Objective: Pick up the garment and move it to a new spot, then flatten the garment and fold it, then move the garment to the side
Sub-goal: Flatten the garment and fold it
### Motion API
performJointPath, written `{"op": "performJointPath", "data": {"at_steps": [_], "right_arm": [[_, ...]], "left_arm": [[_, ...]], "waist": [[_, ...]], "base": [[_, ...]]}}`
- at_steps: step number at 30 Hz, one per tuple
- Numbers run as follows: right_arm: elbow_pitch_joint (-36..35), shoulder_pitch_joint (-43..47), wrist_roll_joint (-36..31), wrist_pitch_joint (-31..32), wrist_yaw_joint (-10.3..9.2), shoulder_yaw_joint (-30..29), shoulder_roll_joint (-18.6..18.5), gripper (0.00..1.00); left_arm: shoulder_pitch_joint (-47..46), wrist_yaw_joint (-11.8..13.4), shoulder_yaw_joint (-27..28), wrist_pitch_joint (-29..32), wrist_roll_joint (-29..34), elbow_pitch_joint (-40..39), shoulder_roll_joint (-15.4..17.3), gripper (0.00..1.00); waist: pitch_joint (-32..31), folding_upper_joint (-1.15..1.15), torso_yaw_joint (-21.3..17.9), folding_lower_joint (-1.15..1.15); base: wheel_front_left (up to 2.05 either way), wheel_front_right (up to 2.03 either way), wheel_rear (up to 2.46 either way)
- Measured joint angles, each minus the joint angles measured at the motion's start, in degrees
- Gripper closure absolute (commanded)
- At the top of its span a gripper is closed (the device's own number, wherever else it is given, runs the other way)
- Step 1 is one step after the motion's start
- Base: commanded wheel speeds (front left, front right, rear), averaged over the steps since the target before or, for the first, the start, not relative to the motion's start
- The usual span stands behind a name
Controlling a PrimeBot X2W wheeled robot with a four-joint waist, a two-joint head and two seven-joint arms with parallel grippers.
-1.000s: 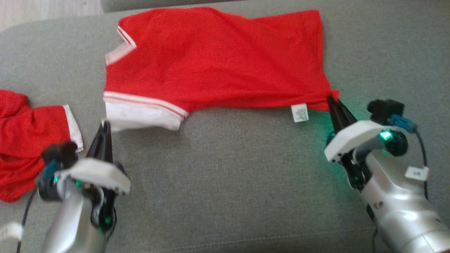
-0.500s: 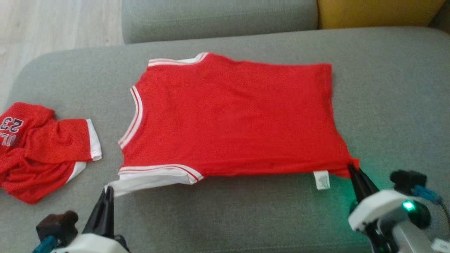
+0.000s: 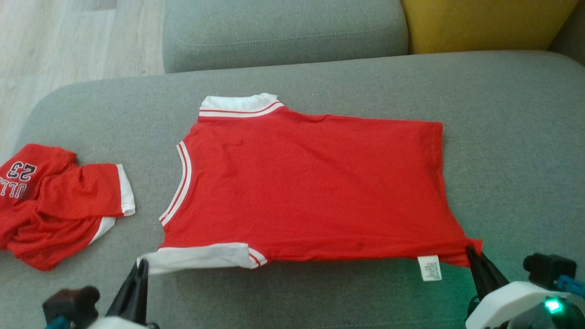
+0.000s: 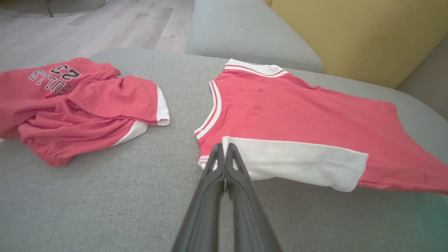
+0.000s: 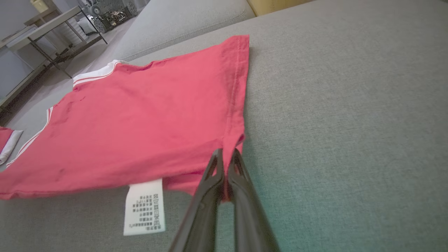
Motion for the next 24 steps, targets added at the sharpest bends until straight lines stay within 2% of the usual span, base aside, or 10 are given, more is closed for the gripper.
{"op": "performJointPath", "data": {"at_steps": [4,9,14,19,20,21,22,24], "right_arm": [[-0.4,-1.1,-0.5,1.7,0.00,-0.9,0.7,1.00],[2.6,-7.0,-0.7,2.3,0.00,-1.8,1.0,1.00],[7.4,-14.1,-0.7,2.2,0.00,-1.7,1.0,1.00],[12.0,-17.3,-0.7,1.2,0.00,-1.4,0.8,1.00],[12.7,-17.7,-0.7,0.9,0.00,-1.3,0.8,0.93],[13.3,-18.1,-0.7,0.5,0.00,-1.1,0.8,0.56],[13.7,-18.4,-0.7,0.0,0.00,-0.9,0.8,0.00],[14.0,-18.8,-0.6,-1.1,0.00,0.0,0.7,0.00]], "left_arm": [[-4.2,-1.9,-0.2,0.7,-0.6,1.9,0.8,1.00],[-15.0,-4.6,-0.9,1.3,-1.2,6.8,1.1,1.00],[-24.6,-6.8,-2.1,1.4,-2.2,14.5,1.1,1.00],[-31.1,-9.0,-2.6,0.5,-3.3,22.9,0.3,1.00],[-32.1,-9.4,-2.6,-0.1,-3.6,24.2,0.0,0.97],[-33.1,-9.7,-2.6,-0.7,-3.8,25.6,-0.3,0.55],[-33.9,-9.9,-2.5,-1.7,-4.0,26.7,-0.7,0.00],[-35.3,-10.6,-2.6,-3.8,-4.5,28.8,-1.5,0.00]], "waist": [[1.1,0.00,-0.1,0.00],[3.2,0.00,0.0,0.00],[5.4,0.00,-0.4,0.00],[7.7,0.00,-0.6,0.00],[8.1,0.00,-0.6,0.00],[8.5,0.00,-0.5,0.00],[8.8,0.00,-0.5,0.00],[9.4,0.00,-0.5,0.00]], "base": [[0.00,0.00,0.00],[0.00,0.00,0.00],[0.00,0.00,0.00],[0.00,0.00,0.00],[0.00,0.00,0.00],[0.00,0.00,0.00],[0.00,0.00,0.00],[0.00,0.00,0.00]]}}
